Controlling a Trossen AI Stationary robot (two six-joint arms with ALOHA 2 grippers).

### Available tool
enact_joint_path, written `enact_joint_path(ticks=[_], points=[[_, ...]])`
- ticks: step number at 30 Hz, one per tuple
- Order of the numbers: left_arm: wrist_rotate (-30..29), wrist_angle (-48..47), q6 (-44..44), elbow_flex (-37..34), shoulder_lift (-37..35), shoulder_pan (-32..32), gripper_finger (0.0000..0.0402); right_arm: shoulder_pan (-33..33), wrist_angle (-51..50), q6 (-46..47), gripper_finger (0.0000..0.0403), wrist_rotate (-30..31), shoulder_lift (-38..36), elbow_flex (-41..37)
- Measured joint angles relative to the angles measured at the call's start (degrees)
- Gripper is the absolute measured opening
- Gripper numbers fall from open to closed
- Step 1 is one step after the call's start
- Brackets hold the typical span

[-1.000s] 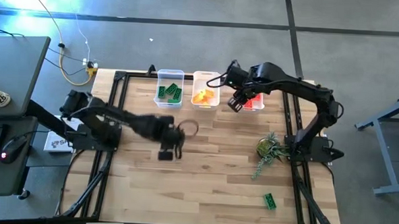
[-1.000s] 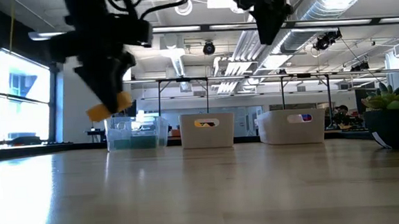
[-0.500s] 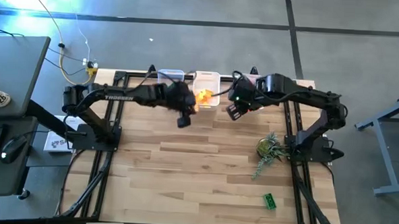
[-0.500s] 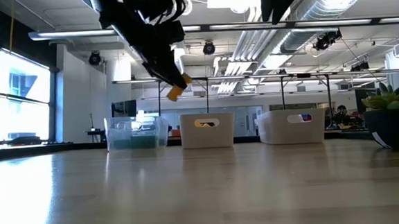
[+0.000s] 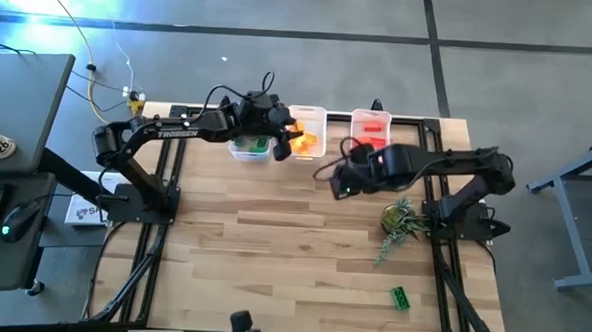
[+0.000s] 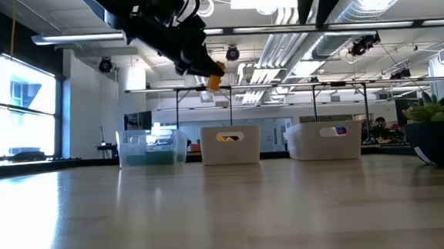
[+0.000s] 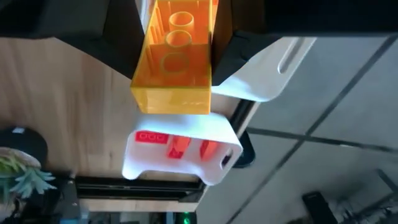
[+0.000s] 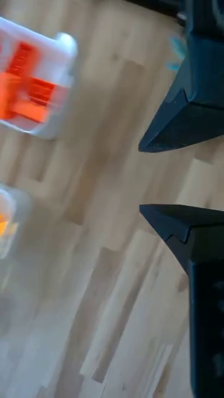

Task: Sort & place blocks by color
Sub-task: Put the yellow game piece into the left white bin

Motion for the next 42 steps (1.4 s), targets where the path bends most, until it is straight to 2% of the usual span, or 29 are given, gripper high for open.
enact_joint_path(ticks=[6,12,21,25,30,34,42], points=[[0.8,3.0,0.5,0.0,3.4,1.3,0.0140,4.5,1.0,10.8,0.0133,-6.8,0.1,-5.5],[-0.7,3.5,1.4,0.0,6.1,2.1,0.0143,9.1,3.7,18.8,0.0133,-12.4,0.0,-11.3],[3.2,3.7,1.8,0.0,6.6,2.1,0.0144,17.4,11.0,30.8,0.0133,-19.1,0.0,-18.7],[1.9,5.6,3.3,0.0,6.6,2.0,0.0144,21.2,13.7,35.0,0.0133,-20.3,0.1,-20.2],[-0.5,9.9,0.3,0.0,6.6,1.9,0.0144,25.8,13.8,39.9,0.0133,-20.4,0.0,-20.3],[-1.6,9.9,2.7,0.0,6.7,1.6,0.0148,30.0,14.1,43.4,0.0133,-20.4,0.1,-20.3],[-0.6,9.7,-3.7,0.0,6.7,1.0,0.0191,38.4,15.2,51.0,0.0141,-20.4,0.3,-20.3]])
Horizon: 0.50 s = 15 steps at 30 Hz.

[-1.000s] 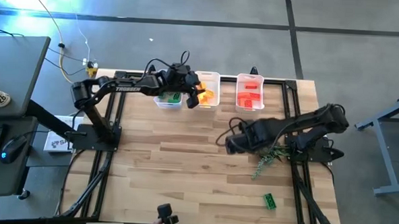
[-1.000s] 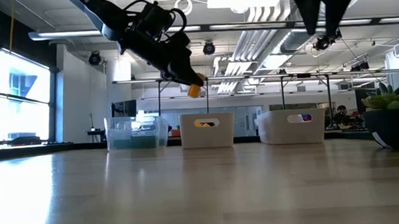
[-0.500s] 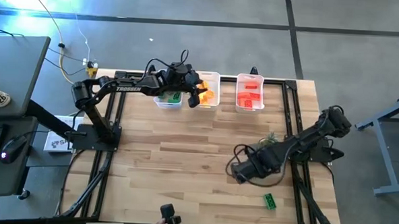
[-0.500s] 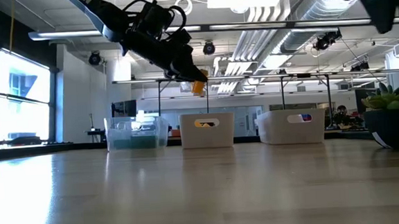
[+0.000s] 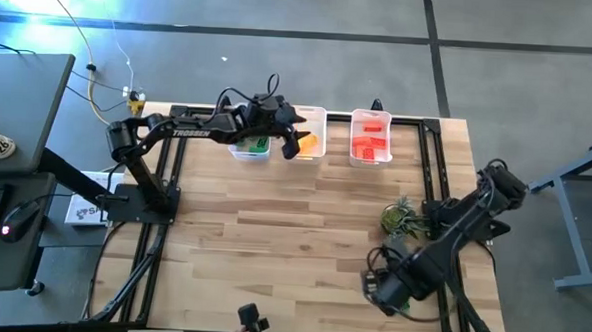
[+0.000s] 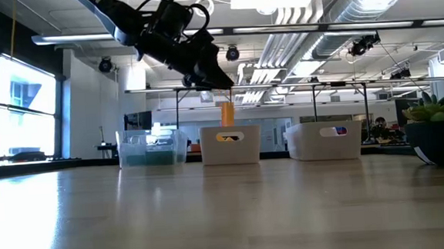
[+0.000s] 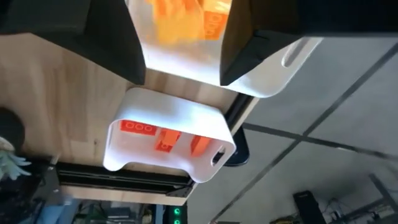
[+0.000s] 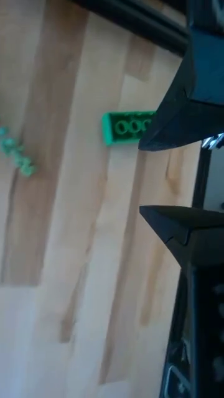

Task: Sort & place blocks by color
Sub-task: Put the yellow game piece into the left white bin, then put the green game piece into the transparent bin

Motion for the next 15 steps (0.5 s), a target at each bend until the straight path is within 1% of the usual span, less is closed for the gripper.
enact_joint_path(ticks=[3,6,11,15], points=[[-0.9,0.1,-0.5,0.0,0.0,-0.5,0.0213,2.6,-0.4,1.9,0.0157,0.0,0.3,0.0],[-2.2,0.2,-1.6,0.0,0.0,-1.1,0.0225,4.4,-0.5,1.9,0.0179,-0.6,1.2,0.0],[-1.6,0.2,-7.2,0.0,0.0,-2.1,0.0227,6.8,-0.7,2.0,0.0203,-1.5,4.4,0.0],[-2.2,0.0,-8.2,0.0,-1.6,-2.8,0.0227,8.3,0.4,2.0,0.0209,-2.8,7.2,0.0]])
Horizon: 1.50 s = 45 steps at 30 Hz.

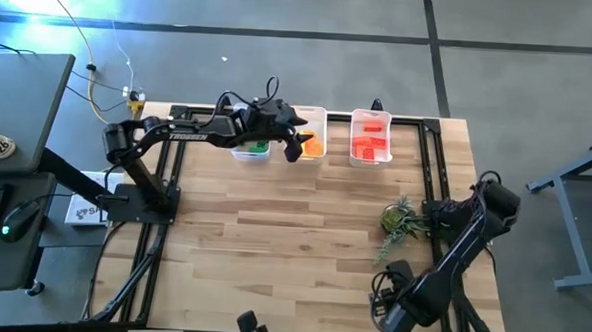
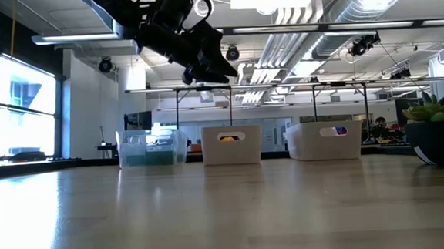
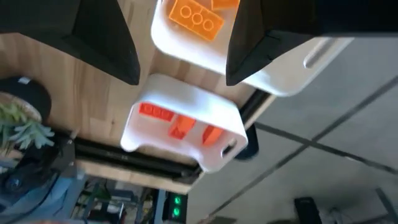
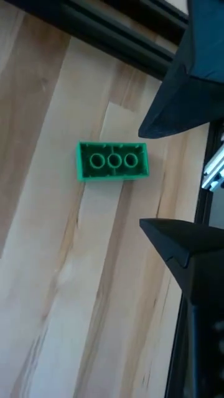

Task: Sort & place blocks by color
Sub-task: Put the green game piece into the transparent bin

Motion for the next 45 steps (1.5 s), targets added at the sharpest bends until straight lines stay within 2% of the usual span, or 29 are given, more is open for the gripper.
enact_joint_path(ticks=[13,24,35,45], points=[[-0.3,-0.5,-0.1,0.1,-12.7,-2.2,0.0227,4.2,1.9,0.0,0.0209,-1.7,7.6,0.0],[-0.3,-3.9,-0.1,0.1,-22.7,-9.3,0.0227,6.6,1.7,0.0,0.0209,-1.3,11.9,0.0],[-2.0,-4.3,-0.1,0.1,-24.0,-14.2,0.0227,6.8,2.7,-0.1,0.0209,0.2,16.7,0.1],[-3.5,-10.0,-0.1,0.1,-24.0,-16.5,0.0227,6.8,3.5,-0.1,0.0197,0.1,17.8,0.2]])
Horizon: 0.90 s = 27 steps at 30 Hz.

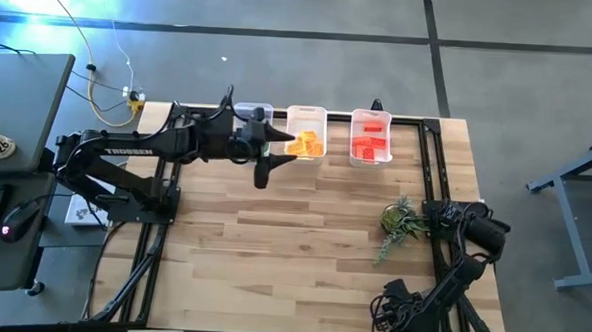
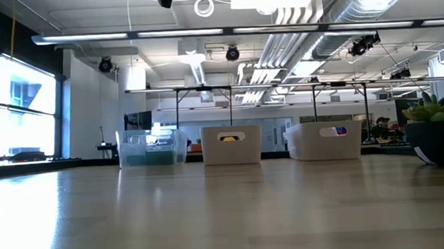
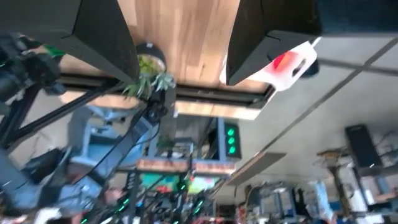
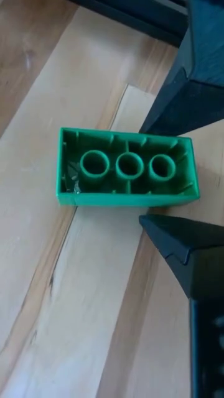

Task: Sort & place blocks by color
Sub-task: Put the green game piece into the transparent bin

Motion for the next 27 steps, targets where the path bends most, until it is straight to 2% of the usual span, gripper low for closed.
enact_joint_path(ticks=[7,17,22,27], points=[[-4.4,-7.1,-3.0,0.0,0.0,-0.3,0.0227,0.0,1.6,-0.1,0.0117,0.1,0.0,-0.1],[-4.3,-17.5,-11.0,0.0,0.0,-0.2,0.0227,-2.7,2.9,-2.3,0.0114,-0.1,-1.0,-0.1],[-3.9,-20.4,-17.9,0.0,0.0,1.1,0.0227,-6.0,3.9,-6.1,0.0114,8.7,-4.0,-0.3],[1.3,-20.9,-26.2,0.0,0.0,4.4,0.0227,-11.1,4.0,-15.4,0.0114,13.6,-6.1,-0.2]])
